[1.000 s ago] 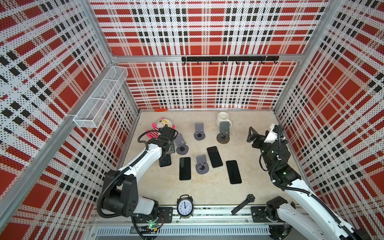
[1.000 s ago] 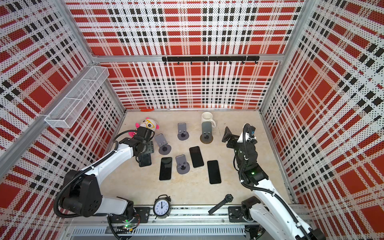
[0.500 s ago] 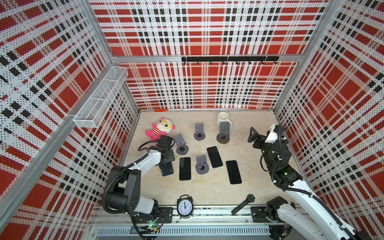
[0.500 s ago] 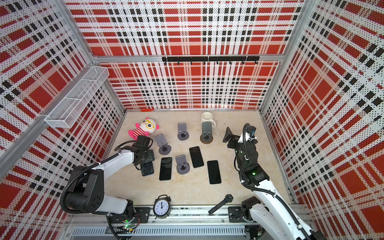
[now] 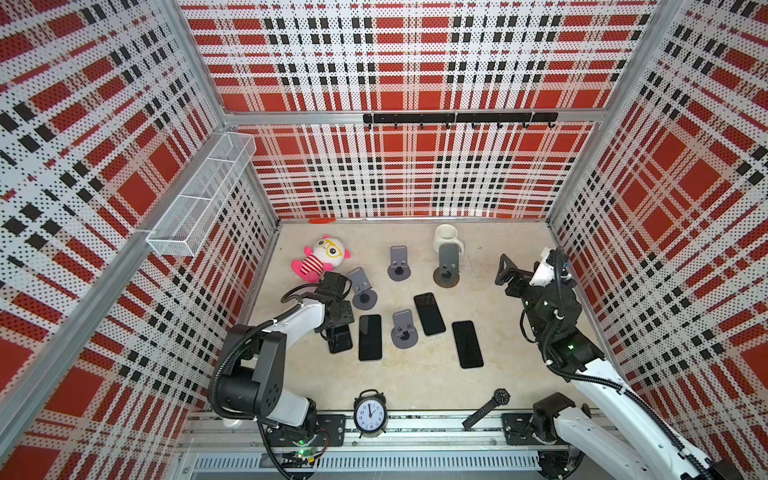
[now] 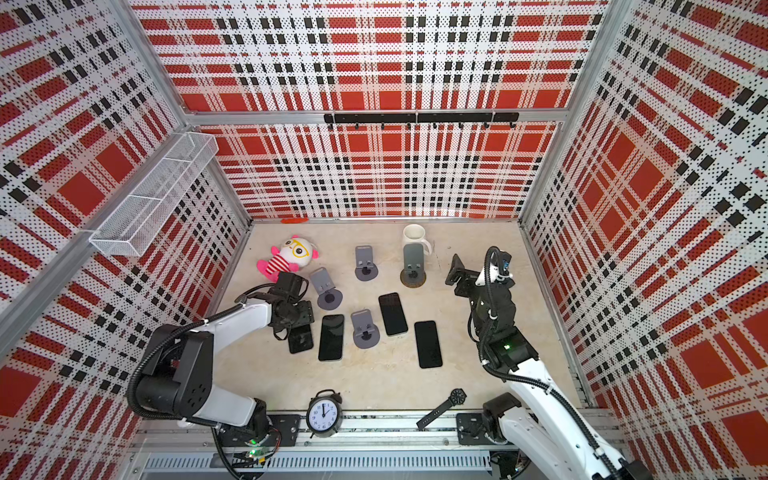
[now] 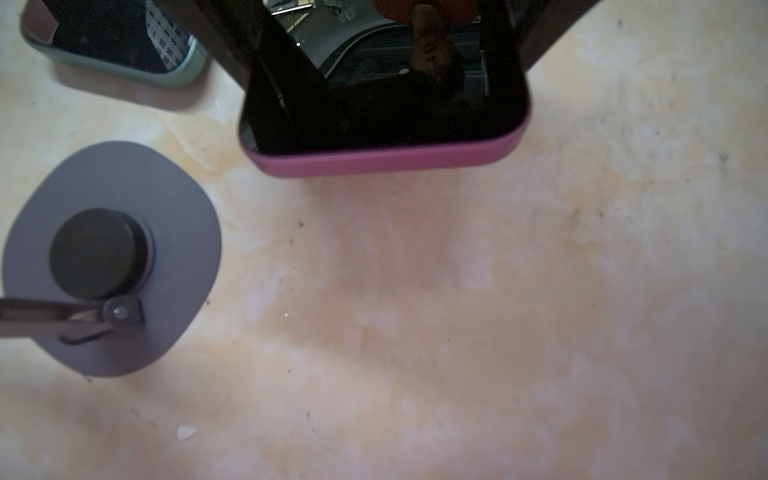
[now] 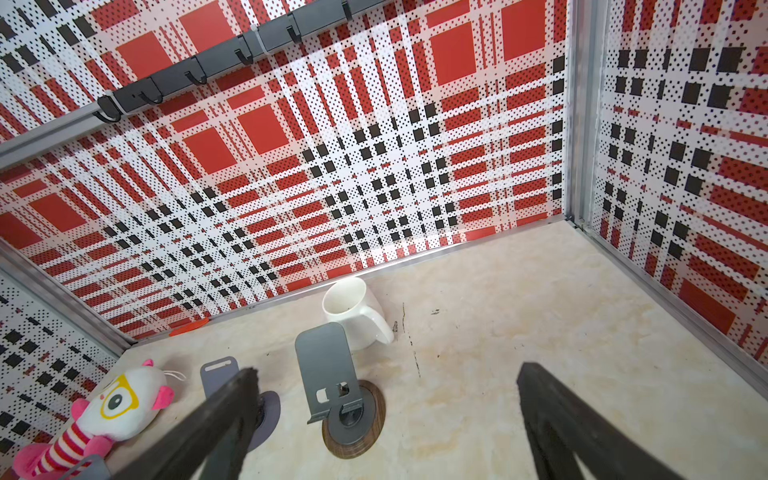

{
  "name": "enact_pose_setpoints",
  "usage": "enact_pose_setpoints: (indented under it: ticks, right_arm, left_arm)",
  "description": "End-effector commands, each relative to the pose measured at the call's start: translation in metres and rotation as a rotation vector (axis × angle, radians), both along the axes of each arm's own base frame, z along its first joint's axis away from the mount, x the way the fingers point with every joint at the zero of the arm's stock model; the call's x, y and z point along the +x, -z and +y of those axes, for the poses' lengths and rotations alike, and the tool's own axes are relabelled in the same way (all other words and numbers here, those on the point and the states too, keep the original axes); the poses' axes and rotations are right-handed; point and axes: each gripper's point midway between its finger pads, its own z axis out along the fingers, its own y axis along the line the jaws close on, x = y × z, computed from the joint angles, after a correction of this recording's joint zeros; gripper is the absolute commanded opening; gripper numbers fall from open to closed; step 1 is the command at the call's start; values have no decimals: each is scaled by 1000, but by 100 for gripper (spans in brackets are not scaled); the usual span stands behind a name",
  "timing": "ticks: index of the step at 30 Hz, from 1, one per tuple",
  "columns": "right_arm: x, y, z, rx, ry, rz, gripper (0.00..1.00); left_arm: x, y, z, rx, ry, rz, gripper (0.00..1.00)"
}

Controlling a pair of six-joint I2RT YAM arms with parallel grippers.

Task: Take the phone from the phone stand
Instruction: 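Lower the pink-framed phone flat onto the table with left gripper, then open left gripper and raise it off the laid phone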

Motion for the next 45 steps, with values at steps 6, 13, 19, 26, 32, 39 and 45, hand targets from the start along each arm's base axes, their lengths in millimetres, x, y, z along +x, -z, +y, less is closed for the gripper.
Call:
enact_pose_setpoints:
  ticks: [6, 13, 19, 26, 32, 39, 45]
  right_arm:
    - [-4, -15, -7, 1, 21, -37, 100]
    - [-7, -21, -9, -2, 26, -50, 100]
    - [-6, -19, -9, -5, 29, -46, 100]
    - [-7, -19, -9, -7, 29, -47, 100]
    - [-9, -21, -10, -4, 29, -52, 100]
    - [-9, -19, -11, -5, 34, -55, 100]
    - [-10, -19, -12, -9, 36, -58, 100]
  left_arm:
    - [3, 8, -5, -6, 6, 13, 74]
    - [8, 10, 1, 10, -8, 18, 74]
    - [4, 16, 0, 4, -7, 42, 77]
    - [5, 14, 2, 7, -15, 35, 78]
    - [3, 17, 2, 9, -8, 49, 80]
    - [2, 17, 4, 12, -14, 52, 76]
    - [3, 13, 6, 14, -21, 43, 77]
